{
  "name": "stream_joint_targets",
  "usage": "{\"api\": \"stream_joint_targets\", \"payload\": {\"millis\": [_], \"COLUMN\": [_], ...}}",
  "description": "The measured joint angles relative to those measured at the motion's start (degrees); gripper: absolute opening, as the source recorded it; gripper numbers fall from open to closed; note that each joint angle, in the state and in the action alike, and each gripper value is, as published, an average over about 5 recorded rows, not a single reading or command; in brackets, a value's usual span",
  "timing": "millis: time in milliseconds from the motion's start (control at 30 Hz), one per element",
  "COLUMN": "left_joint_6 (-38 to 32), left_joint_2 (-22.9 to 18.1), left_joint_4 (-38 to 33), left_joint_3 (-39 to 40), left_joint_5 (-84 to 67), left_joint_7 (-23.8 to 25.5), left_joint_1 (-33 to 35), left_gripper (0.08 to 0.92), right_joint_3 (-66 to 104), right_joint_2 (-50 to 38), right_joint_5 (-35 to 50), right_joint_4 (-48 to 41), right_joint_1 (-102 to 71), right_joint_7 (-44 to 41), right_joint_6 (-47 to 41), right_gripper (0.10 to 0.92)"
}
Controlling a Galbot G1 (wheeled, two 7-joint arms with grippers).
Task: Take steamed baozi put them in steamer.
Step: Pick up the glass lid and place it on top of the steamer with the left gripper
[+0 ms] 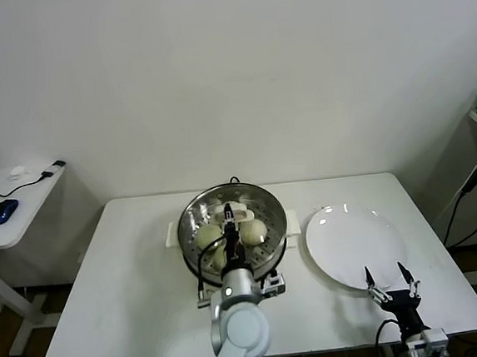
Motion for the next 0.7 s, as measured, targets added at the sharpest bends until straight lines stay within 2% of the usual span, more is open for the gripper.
{"api": "stream_joint_targets", "payload": {"millis": [333, 700], "left_joint_6": [-0.19, -1.93], "left_joint_2": [1.41, 5.16], "left_joint_4": [-2.82, -11.23], "left_joint_3": [1.16, 1.31], "left_joint_5": [-1.42, -9.23], "left_joint_7": [0.70, -1.14], "left_joint_1": [-0.06, 3.36], "left_gripper": [0.465, 0.771], "right_joint_3": [-0.33, -0.42], "right_joint_2": [-0.88, -1.32], "right_joint_5": [1.82, 3.31], "right_joint_4": [1.29, 1.90], "right_joint_1": [-1.08, -1.40], "right_joint_7": [-0.05, -0.70], "right_joint_6": [-1.14, -1.32], "right_gripper": [0.823, 0.823]}}
